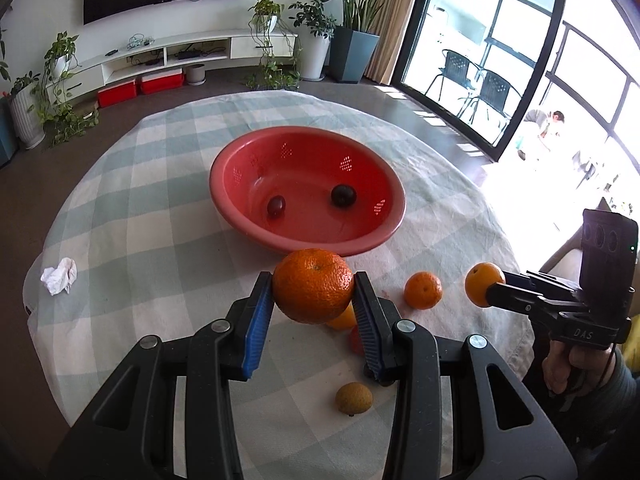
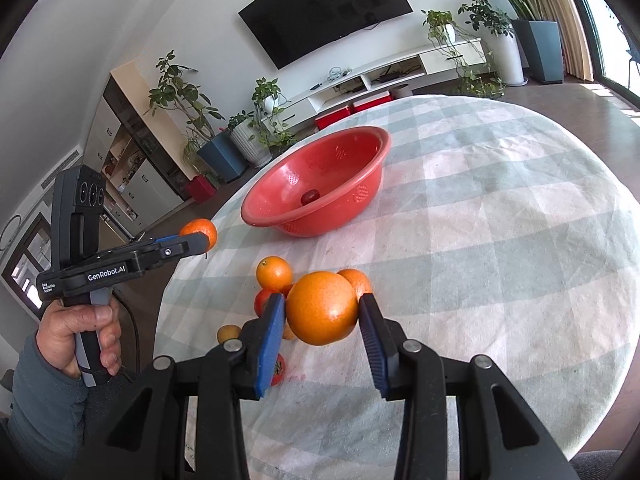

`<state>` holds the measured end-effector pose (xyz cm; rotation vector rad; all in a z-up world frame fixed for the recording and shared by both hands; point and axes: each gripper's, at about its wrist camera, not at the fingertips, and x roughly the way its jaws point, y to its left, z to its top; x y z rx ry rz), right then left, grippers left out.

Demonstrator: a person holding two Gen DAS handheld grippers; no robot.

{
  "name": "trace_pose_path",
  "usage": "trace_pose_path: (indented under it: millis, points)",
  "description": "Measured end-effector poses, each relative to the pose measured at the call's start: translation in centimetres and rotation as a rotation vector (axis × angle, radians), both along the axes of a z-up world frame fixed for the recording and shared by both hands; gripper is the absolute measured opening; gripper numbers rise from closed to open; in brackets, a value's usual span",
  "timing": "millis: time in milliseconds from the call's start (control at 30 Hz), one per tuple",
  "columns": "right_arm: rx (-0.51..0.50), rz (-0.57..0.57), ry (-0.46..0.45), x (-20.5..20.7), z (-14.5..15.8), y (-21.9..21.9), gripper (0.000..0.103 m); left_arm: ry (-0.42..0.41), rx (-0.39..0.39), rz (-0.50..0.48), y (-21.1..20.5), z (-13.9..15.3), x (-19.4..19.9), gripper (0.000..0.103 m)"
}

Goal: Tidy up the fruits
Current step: 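Carry both held oranges over the red colander with both tools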

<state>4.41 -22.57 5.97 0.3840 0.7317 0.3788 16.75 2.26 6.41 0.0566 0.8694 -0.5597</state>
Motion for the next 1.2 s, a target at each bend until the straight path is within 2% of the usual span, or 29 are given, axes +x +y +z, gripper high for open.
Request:
trace_pose_path:
  millis: [200,400,500,600,667,800,933,1200]
  points:
    - [-0.038,-0.046,-0.047,0.5,2.9,-1.9,0.041,-0.049,-0.013,-0.011,-0.9,1.8,1.5,0.037]
    - [-0.111,-0.057,-0.132,3.0,8.4,-3.0,0.041,-0.083,0.014,-0.029,-2.4,3.3,4.9,0.037]
    - [-0.161,-0.027,-0.157,5.6,10.7,-2.0,0.041,-0.075,0.061,-0.05,-3.8,2.9,6.8,0.037]
    - [-0.18,0.029,-0.15,8.6,11.8,-0.1,0.041,-0.055,0.086,-0.076,-5.0,1.6,8.1,0.037]
    - [-0.209,0.076,-0.127,10.7,11.7,1.6,0.041,-0.038,0.094,-0.095,-5.6,0.5,8.7,0.037]
    - [-0.232,0.138,-0.039,15.1,9.6,4.4,0.041,-0.005,0.098,-0.111,-6.1,-1.7,9.9,0.037]
    - [-0.238,0.142,0.056,18.6,6.7,5.6,0.041,0.015,0.086,-0.114,-6.4,-3.0,10.9,0.037]
    - [-0.239,0.164,0.169,22.4,3.1,6.9,0.041,0.046,0.115,-0.16,-8.0,-5.1,11.6,0.038]
